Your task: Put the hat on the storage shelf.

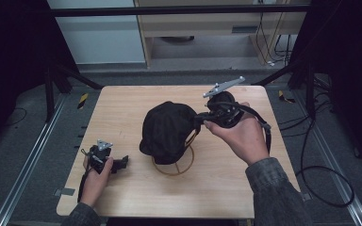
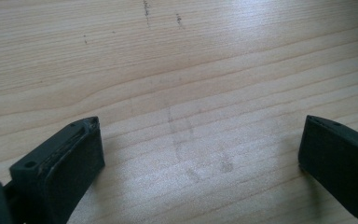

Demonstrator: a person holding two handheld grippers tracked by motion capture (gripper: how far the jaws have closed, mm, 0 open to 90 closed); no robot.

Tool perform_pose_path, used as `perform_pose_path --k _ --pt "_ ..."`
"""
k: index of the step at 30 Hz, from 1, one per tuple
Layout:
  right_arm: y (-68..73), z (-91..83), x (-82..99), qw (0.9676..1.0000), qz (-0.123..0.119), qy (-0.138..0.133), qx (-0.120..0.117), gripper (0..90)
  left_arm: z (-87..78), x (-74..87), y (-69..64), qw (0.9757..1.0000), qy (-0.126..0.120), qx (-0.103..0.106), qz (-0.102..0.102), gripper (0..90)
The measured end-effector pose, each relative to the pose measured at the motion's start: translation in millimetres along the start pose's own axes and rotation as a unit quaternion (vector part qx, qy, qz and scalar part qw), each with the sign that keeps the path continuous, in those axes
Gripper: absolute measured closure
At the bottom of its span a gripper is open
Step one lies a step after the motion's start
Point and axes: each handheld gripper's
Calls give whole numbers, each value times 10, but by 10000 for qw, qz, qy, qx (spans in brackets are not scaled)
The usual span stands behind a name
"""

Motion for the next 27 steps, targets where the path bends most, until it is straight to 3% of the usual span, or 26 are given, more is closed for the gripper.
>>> perform_pose_path --k 15,22,27 --pt "-111 -88 182 9997 197 -118 108 806 0 0 0 10000 0 0 2 0" --pt "-185 -77 414 9979 465 -185 422 450 2 1 0 10000 -12 0 -2 0" --pt "-251 -15 738 9938 821 -280 701 296 2 2 -2 10000 -13 3 -10 0"
Point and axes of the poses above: each handheld gripper's, and its own axes: z roughly forward along the jaws, x roughly out of its underside, y roughly to its left, and after that the axes turned 8 degrees about -z, right-handed
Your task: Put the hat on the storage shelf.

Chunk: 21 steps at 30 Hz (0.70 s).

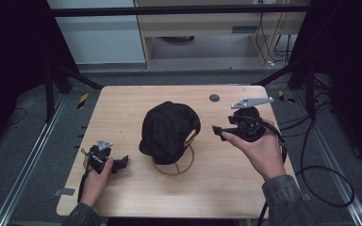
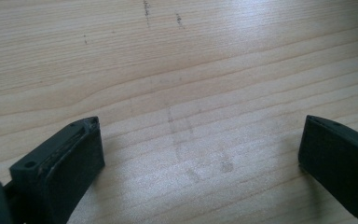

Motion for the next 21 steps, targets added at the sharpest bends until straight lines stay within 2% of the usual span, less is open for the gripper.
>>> perform_pose_path --k 5,10,16,21 --pt "-84 97 332 9995 249 0 171 189 -2 0 2 10000 12 -2 14 0" --pt "-140 236 643 9986 422 -46 310 131 -2 0 2 10000 11 -2 14 0" --pt "-150 448 958 9979 523 -20 388 112 -2 0 2 10000 10 -3 15 0" --pt "-139 686 1242 9959 767 115 459 141 -2 0 2 10000 12 -1 12 0"
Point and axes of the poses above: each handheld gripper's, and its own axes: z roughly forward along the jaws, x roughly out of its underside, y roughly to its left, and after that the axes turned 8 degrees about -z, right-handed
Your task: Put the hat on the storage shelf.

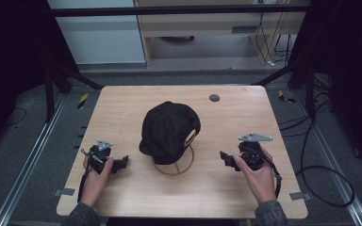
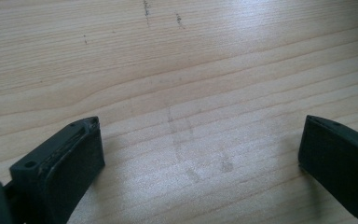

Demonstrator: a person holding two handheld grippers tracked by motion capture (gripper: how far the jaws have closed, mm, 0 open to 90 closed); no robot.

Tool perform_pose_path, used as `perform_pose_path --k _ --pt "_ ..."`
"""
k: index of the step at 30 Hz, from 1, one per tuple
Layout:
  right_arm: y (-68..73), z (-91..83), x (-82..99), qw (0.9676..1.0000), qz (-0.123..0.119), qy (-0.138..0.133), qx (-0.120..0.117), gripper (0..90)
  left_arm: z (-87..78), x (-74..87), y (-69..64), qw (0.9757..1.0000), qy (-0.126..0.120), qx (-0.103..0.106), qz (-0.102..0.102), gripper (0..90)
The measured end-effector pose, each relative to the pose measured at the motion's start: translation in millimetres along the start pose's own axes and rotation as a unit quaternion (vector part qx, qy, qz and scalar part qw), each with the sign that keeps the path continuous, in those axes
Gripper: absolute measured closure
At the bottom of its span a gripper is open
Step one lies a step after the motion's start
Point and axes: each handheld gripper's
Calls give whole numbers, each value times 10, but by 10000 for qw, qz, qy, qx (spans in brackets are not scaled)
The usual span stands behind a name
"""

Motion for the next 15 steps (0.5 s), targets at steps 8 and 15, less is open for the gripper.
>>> perform_pose_path --k 8,15 --pt "-4 310 334 9989 161 324 287 140 0 -2 13 10000 6 29 31 0" --pt "-4 432 472 9977 63 309 607 125 4 -11 42 10000 9 53 50 0"
Point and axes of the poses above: each handheld gripper's, and its own axes: z roughly forward along the jaws, x roughly out of its underside, y roughly to its left, and after that the axes turned 8 degrees about -z, right-handed
